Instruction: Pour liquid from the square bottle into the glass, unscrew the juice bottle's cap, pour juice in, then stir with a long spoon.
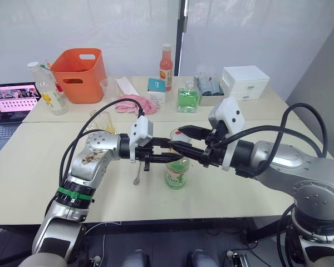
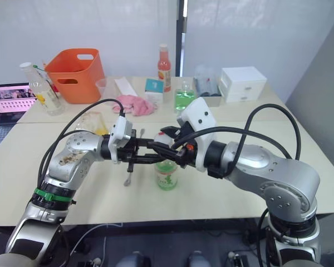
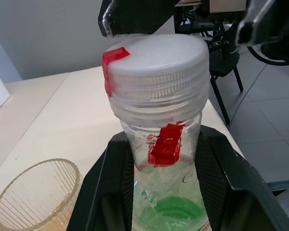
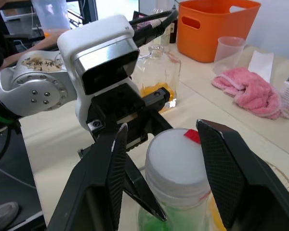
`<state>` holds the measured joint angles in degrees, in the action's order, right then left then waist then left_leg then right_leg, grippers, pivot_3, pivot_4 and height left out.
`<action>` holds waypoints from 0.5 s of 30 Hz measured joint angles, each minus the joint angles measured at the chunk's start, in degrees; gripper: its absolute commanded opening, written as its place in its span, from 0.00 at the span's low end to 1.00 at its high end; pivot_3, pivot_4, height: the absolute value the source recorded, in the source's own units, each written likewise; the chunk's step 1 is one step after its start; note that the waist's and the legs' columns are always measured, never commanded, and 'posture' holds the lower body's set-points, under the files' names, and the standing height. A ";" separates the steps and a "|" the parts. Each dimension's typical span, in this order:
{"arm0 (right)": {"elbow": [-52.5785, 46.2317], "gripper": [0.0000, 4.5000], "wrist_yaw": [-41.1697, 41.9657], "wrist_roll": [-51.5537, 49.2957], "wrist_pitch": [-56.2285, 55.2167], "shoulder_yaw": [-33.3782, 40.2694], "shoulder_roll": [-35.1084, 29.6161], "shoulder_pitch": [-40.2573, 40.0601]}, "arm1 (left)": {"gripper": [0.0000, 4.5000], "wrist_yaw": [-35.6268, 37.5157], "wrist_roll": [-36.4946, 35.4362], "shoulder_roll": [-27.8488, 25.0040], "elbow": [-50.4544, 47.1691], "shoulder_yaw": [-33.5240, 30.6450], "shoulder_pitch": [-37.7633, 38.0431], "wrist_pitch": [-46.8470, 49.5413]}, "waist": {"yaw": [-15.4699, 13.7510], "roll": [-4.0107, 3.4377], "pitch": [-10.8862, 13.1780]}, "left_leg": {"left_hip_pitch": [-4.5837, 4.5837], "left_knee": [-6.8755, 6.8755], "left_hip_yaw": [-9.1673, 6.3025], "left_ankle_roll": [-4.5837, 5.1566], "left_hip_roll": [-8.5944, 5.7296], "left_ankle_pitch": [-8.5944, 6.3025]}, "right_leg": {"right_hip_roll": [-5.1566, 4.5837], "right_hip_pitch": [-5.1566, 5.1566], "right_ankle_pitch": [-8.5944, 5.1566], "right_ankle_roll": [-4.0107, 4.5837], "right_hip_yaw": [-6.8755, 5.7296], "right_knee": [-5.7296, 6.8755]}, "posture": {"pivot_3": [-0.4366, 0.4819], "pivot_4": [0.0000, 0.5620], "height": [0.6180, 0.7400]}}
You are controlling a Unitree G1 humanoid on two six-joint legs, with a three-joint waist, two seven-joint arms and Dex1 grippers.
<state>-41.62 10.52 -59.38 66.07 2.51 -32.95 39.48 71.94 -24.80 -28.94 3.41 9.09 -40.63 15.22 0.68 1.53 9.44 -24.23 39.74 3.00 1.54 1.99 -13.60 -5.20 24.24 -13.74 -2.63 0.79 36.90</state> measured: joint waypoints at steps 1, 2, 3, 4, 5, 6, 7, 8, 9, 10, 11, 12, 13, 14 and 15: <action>0.00 0.55 -0.35 0.34 -0.03 -0.14 0.08 0.00 | 0.31 0.00 0.00 0.00 -0.05 0.01 0.01 0.01 | 0.00 0.00 0.00 | 0.00 0.00 0.00 0.00 0.00 0.00 | 0.00 0.00 0.00 0.00 0.00 0.00 | 0.48 0.27 0.79; 0.00 0.55 -0.71 0.80 -0.09 -0.38 0.26 0.00 | 0.31 0.00 0.00 0.00 -0.06 0.01 0.02 0.02 | 0.00 0.00 0.00 | 0.00 0.00 0.00 0.00 0.00 0.00 | 0.00 0.00 0.00 0.00 0.00 0.00 | 0.48 0.27 0.79; 0.01 0.55 -0.95 1.14 -0.15 -0.67 0.45 0.00 | 0.31 0.00 0.00 0.00 -0.08 0.01 0.02 0.03 | 0.00 0.00 0.00 | 0.00 0.00 0.00 0.00 0.00 0.00 | 0.00 0.00 0.00 0.00 0.00 0.00 | 0.48 0.27 0.79; 0.07 0.55 -1.20 1.67 -0.15 -1.00 0.64 0.00 | 0.31 0.00 0.00 -0.01 -0.13 0.01 0.02 0.04 | 0.00 0.00 0.00 | 0.00 0.00 0.00 0.00 0.00 0.00 | 0.00 0.00 0.00 0.00 0.00 0.00 | 0.48 0.27 0.79; 0.12 0.55 -1.53 2.10 -0.15 -1.42 0.82 -0.02 | 0.31 0.01 0.00 -0.02 -0.13 0.01 0.02 0.05 | 0.00 0.00 0.00 | 0.00 0.00 0.00 0.00 0.00 0.00 | 0.00 0.00 0.00 0.00 0.00 0.00 | 0.48 0.27 0.79; 0.14 0.55 -1.73 2.39 -0.15 -1.69 0.92 -0.04 | 0.31 0.01 0.00 -0.04 -0.15 0.01 0.02 0.05 | 0.00 0.00 0.00 | 0.00 0.00 0.00 0.00 0.00 0.00 | 0.00 0.01 0.00 0.00 0.00 0.00 | 0.48 0.27 0.79; 0.15 0.55 -1.97 2.94 -0.15 -1.85 1.02 -0.05 | 0.31 0.02 0.00 -0.04 -0.16 0.02 0.02 0.05 | 0.00 0.00 0.00 | -0.01 0.00 0.00 0.00 0.00 0.00 | 0.00 0.01 0.00 0.00 0.00 0.00 | 0.48 0.27 0.79; 0.15 0.55 -2.06 3.24 -0.15 -1.95 1.02 -0.05 | 0.31 0.02 0.00 -0.04 -0.16 0.02 0.02 0.06 | 0.00 0.00 0.00 | -0.01 0.00 0.00 0.00 0.00 0.00 | 0.00 0.01 0.00 0.00 0.00 0.00 | 0.48 0.27 0.79; 0.13 0.55 -2.06 3.75 -0.15 -2.09 1.00 -0.08 | 0.31 0.03 0.00 -0.04 -0.17 0.02 0.02 0.06 | 0.00 0.00 0.00 | -0.01 0.00 0.00 0.00 0.00 0.00 | 0.00 0.00 0.00 0.00 0.00 0.00 | 0.48 0.27 0.79; 0.11 0.55 -1.99 4.04 -0.15 -2.18 1.00 -0.15 | 0.31 0.02 0.00 -0.04 -0.17 0.02 0.02 0.07 | 0.00 0.00 0.00 | -0.01 0.00 0.00 0.00 0.00 0.00 | 0.00 0.01 0.00 0.00 0.00 0.00 | 0.48 0.27 0.79; 0.04 0.55 -1.90 4.22 -0.15 -2.32 0.97 -0.32 | 0.31 0.03 0.00 -0.04 -0.17 0.02 0.02 0.07 | 0.00 0.00 0.00 | 0.00 0.00 0.00 0.00 0.00 0.00 | 0.00 0.00 0.00 0.00 0.00 0.00 | 0.48 0.27 0.79; 0.04 0.55 -1.79 4.37 -0.15 -2.50 0.90 -0.53 | 0.31 0.04 0.00 -0.04 -0.17 0.02 0.02 0.07 | 0.00 0.00 0.00 | -0.01 0.00 0.00 0.00 0.00 0.00 | 0.00 0.01 0.00 0.00 0.00 0.00 | 0.48 0.27 0.79; 0.03 0.55 -1.73 4.58 -0.15 -2.64 0.89 -0.67 | 0.31 0.04 0.00 -0.05 -0.17 0.02 0.02 0.07 | 0.00 0.00 0.00 | -0.01 0.00 0.00 0.00 0.00 0.00 | 0.00 0.00 0.00 0.00 0.00 -0.01 | 0.48 0.27 0.79; 0.04 0.55 -1.64 4.75 -0.15 -2.78 0.87 -0.74 | 0.31 0.05 0.00 -0.05 -0.16 0.02 0.01 0.07 | 0.00 0.00 0.00 | -0.01 0.00 0.00 0.00 0.00 0.00 | 0.00 0.00 0.00 0.00 0.00 -0.01 | 0.48 0.27 0.79; 0.03 0.55 -1.60 5.01 -0.15 -2.95 0.86 -0.77 | 0.31 0.05 0.00 -0.05 -0.16 0.02 0.01 0.07 | 0.00 0.00 0.00 | 0.00 0.00 0.00 0.00 0.00 0.00 | 0.00 0.01 0.00 0.00 0.00 -0.01 | 0.48 0.27 0.79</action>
<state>-41.59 8.92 -54.37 65.92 -0.44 -32.09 38.71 71.99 -24.80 -28.98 3.24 9.11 -40.62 15.29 0.68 1.53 9.44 -24.23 39.74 3.00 1.54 1.99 -13.60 -5.20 24.25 -13.75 -2.63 0.79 36.89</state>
